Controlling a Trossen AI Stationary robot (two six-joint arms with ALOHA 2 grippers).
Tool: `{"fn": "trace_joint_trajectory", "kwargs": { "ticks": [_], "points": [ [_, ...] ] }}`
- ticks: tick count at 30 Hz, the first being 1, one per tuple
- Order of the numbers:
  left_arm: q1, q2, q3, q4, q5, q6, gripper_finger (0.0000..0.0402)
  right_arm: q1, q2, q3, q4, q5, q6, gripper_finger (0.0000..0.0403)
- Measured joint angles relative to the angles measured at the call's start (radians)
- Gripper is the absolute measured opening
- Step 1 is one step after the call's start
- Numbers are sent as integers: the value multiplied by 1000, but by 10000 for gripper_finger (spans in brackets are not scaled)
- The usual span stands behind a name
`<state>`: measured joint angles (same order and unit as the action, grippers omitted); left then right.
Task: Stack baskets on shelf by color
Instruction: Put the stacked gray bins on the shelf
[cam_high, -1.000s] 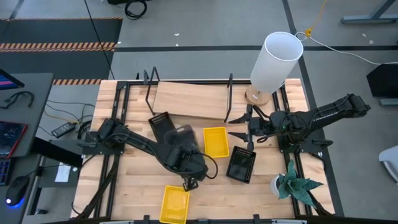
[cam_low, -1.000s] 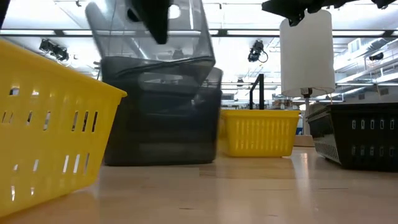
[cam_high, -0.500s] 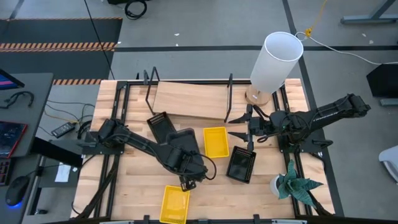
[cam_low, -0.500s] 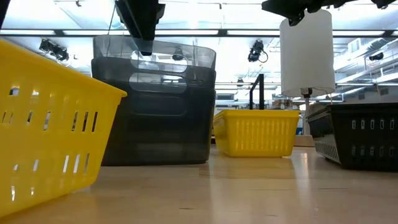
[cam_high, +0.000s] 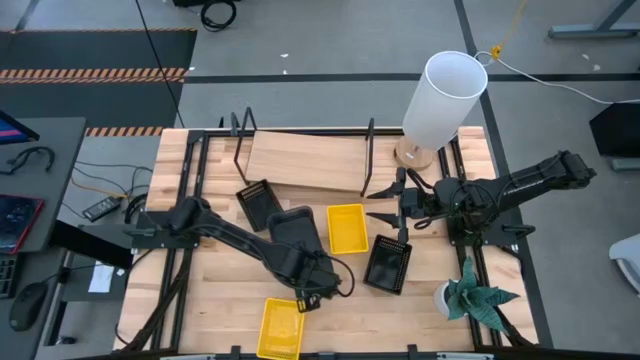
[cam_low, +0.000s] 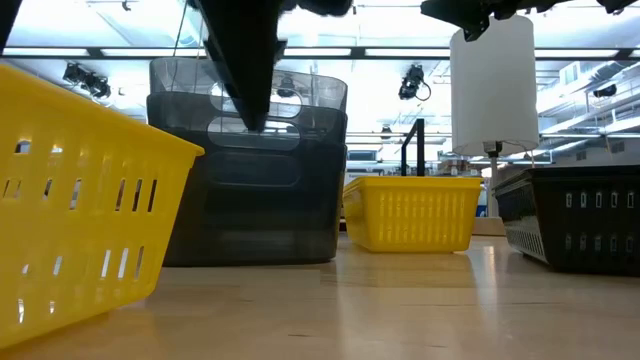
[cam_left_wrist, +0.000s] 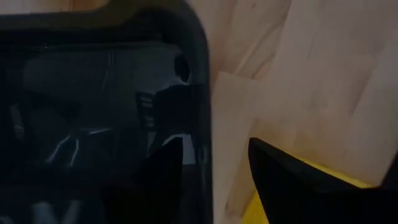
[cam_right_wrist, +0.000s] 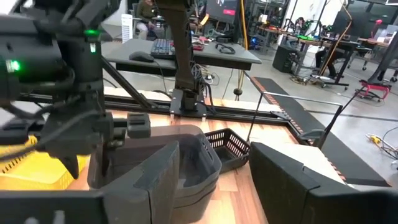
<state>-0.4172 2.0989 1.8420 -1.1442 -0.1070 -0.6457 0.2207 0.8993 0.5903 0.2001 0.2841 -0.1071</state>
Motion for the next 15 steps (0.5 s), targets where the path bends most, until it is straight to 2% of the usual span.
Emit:
{"fn": "trace_joint_trajectory", "kwargs": {
  "ticks": [15],
  "points": [
    [11,66,0,26,26,78,95,0,2,0,-1,-17,0,199]
  ]
}}
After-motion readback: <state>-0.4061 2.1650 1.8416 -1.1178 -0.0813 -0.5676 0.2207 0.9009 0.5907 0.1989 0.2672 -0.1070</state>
